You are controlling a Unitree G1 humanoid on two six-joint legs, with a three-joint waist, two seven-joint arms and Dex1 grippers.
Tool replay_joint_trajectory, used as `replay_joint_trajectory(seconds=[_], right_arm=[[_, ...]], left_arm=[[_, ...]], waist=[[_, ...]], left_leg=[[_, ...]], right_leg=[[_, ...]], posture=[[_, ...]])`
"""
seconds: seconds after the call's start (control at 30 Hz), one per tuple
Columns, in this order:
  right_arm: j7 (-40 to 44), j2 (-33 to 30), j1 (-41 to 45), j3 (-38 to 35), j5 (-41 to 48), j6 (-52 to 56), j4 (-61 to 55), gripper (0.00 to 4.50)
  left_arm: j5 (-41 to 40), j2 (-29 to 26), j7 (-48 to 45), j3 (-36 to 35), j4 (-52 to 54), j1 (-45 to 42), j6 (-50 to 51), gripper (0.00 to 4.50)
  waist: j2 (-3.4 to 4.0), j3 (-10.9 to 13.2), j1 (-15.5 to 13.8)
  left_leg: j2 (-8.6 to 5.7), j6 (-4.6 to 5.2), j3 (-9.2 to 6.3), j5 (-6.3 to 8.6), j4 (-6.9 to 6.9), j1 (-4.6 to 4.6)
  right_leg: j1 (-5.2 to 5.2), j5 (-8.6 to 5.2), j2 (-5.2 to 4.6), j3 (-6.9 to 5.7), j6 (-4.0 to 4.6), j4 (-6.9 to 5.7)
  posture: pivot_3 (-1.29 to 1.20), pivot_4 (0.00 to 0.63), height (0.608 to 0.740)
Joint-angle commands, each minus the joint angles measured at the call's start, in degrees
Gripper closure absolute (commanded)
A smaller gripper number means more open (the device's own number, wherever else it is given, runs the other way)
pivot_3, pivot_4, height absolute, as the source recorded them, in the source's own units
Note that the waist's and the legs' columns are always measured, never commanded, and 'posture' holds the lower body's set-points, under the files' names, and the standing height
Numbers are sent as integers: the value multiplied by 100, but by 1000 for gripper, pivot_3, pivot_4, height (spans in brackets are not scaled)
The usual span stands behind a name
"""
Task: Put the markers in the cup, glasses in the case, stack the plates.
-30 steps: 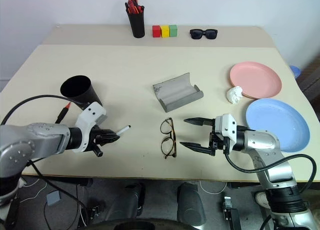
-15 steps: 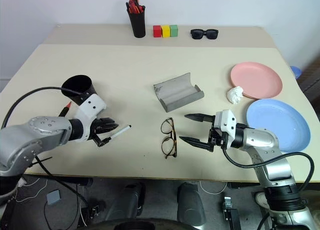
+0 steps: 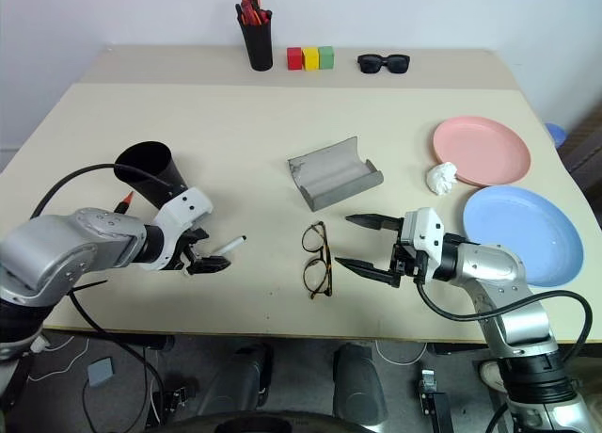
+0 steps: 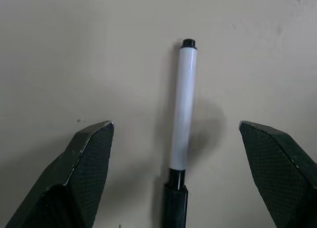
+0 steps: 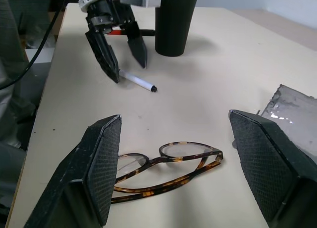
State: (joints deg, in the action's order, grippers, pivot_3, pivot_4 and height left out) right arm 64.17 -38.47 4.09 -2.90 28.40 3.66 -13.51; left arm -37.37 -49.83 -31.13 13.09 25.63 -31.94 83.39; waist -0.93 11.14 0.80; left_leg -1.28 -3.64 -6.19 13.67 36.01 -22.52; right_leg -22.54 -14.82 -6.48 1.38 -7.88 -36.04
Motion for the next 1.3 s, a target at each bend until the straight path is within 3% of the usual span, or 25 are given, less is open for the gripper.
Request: replay_joint_trajectory(seconds=[0.03,0.07,0.27,0.53,0.73,0.87,1.07,1.3], right_arm=[[-71,-37,-83,-158,98,34,-302,961],[-84,-40,-117,-170,99,39,-334,961],[-147,-51,-259,-243,97,74,-447,961],[-182,-72,-341,-289,117,84,-494,961],[-183,-53,-347,-293,110,90,-481,961],[-174,-39,-329,-276,93,69,-450,961],[-164,-18,-305,-255,82,48,-414,961],[-178,12,-320,-238,71,32,-403,961]], left_arm=[[-141,125,-177,-15,-97,-291,322,897],[-126,124,-228,43,-97,-336,280,1187],[-57,130,-327,141,-115,-435,293,4361],[-4,165,-301,157,-87,-418,324,4448],[136,57,-342,80,140,-254,-196,4448],[196,-196,-513,150,343,-125,-431,3184],[293,-376,-666,320,237,-162,-463,165],[532,-695,-1227,912,-35,-287,-803,165]], waist=[[-2,1,1],[-4,3,1],[-5,3,14],[-11,7,2],[-10,7,5],[-11,8,2],[-11,8,-1],[-11,8,0]], left_leg=[[0,0,0,0,0,0],[0,0,0,0,0,0],[0,0,0,0,-2,0],[0,0,-1,0,-1,0],[0,0,-1,0,-1,0],[0,0,-1,0,-2,-1],[0,0,-1,0,0,0],[0,0,-1,0,-1,0]], right_leg=[[0,0,0,0,0,0],[1,0,0,0,-4,1],[-2,8,0,0,-18,-2],[0,7,0,0,-18,-2],[-1,7,0,0,-17,-2],[-2,5,0,1,-14,-1],[0,-2,-1,1,0,-1],[-1,-2,0,0,-1,-2]], posture=[[0,150,740],[0,150,740],[0,150,740],[0,150,740],[0,150,740],[0,150,740],[0,150,740],[0,150,740]])
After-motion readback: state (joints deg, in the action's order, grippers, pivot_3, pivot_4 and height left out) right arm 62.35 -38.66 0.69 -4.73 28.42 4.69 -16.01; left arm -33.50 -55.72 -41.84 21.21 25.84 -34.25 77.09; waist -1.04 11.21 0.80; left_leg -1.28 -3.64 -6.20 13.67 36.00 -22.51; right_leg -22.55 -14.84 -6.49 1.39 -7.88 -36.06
